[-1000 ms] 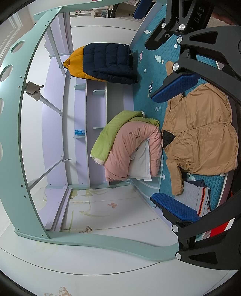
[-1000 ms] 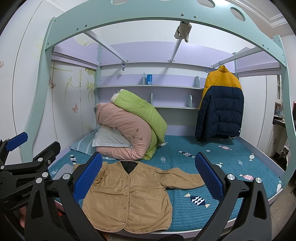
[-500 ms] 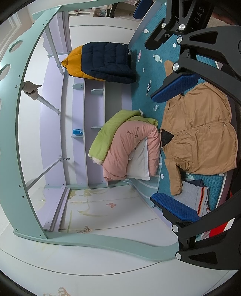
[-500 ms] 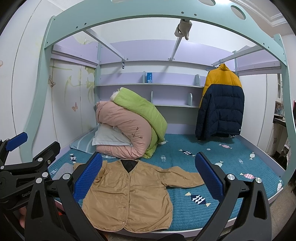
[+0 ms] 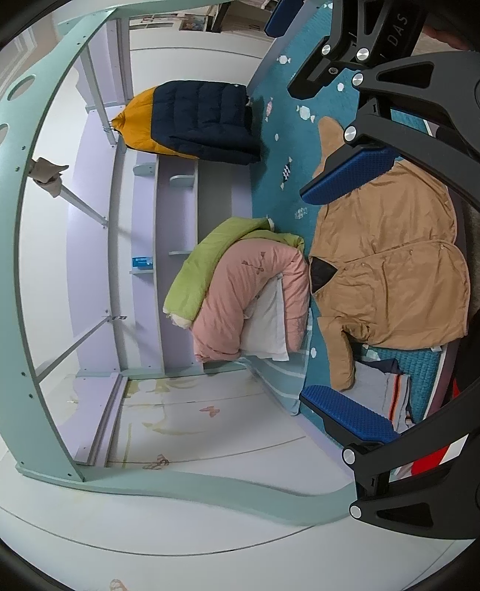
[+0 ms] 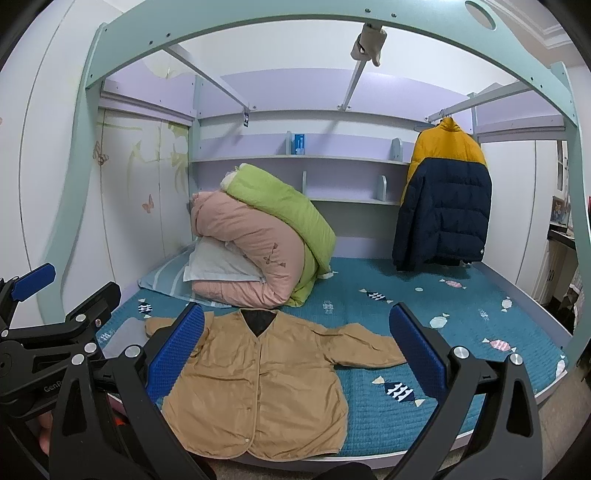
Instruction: Fold large clothes
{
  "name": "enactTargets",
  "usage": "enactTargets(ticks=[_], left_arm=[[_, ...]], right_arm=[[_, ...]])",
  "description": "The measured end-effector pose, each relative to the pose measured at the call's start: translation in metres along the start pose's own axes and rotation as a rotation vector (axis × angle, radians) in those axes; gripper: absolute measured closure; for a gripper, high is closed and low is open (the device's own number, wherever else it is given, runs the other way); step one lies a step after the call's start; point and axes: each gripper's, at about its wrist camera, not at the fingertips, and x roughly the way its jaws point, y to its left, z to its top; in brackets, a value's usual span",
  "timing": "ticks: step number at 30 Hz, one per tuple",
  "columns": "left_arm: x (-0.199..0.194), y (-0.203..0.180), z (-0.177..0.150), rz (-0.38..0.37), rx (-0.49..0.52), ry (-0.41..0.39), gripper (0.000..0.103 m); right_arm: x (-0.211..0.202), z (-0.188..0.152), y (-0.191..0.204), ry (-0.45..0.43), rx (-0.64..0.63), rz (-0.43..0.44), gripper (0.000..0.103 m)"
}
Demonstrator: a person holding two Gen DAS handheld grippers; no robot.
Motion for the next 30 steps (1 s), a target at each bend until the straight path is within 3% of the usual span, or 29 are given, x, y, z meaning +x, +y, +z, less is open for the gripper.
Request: enactTargets(ticks=[16,24,30], left_arm=[[0.086,-0.008,-0.019,-0.002,0.012,0.179,0.005],[0.159,-0.010,-0.050,-0.025,0.004,0.331,0.005],[0.226,0.005,-0.085,-0.045,-0.042,0.478,0.005]], right_arm=[[0.083,-0.023,-0.003,0.170,0.017,0.009,0.006],[0.147,-0.051,-0.004,0.298,0.027,0.004,0.006],[0.217,-0.078,0.007,0.400,0.040,0.034,0.006]])
